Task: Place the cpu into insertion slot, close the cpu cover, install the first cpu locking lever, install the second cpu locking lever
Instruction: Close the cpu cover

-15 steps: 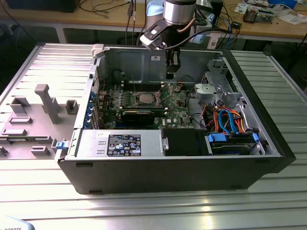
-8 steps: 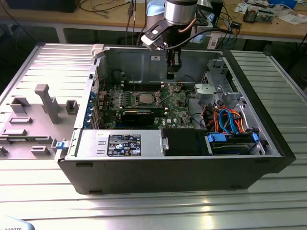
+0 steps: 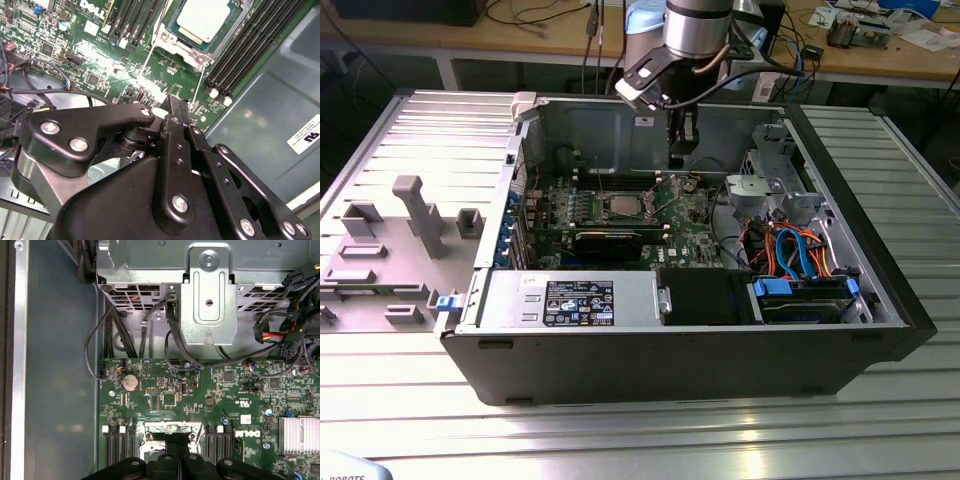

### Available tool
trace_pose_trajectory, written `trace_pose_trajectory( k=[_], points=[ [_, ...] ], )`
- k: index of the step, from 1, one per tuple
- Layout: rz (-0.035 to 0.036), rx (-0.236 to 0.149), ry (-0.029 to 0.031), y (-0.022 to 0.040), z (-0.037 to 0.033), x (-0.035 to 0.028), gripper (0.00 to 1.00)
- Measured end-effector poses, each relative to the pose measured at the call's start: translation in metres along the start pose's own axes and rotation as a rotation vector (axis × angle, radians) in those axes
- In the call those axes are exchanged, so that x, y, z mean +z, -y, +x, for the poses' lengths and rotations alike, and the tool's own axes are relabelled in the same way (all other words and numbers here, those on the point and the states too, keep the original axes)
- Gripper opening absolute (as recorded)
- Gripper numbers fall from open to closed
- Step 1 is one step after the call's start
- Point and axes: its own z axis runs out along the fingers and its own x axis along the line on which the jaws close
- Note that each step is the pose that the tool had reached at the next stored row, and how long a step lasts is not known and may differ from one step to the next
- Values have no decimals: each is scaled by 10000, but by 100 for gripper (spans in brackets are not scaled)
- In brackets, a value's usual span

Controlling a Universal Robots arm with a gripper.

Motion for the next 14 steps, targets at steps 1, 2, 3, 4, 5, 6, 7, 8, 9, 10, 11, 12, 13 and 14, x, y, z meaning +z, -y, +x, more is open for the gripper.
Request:
trace_pose_trajectory(
  k=[1,2,3,4,5,6,7,8,9,10,11,12,13,14],
  points=[
    [0,1,-10,-7,-1,5,11],
    [-1,1,-18,-16,-1,9,11],
    [0,2,-27,-32,0,13,11],
    [-1,1,-34,-43,0,16,11],
    [-1,2,-43,-58,0,22,11],
    [-1,1,-53,-70,0,27,11],
    [-2,1,-60,-80,0,35,11],
    [-2,1,-63,-88,0,44,11],
    [-1,2,-66,-95,0,58,11],
    [-1,1,-67,-100,0,69,11],
    [-2,2,-72,-113,1,99,11],
    [1,3,-75,-129,1,116,11],
    [18,6,-92,-175,1,140,11],
    [22,5,-98,-192,1,149,11]
  ],
)
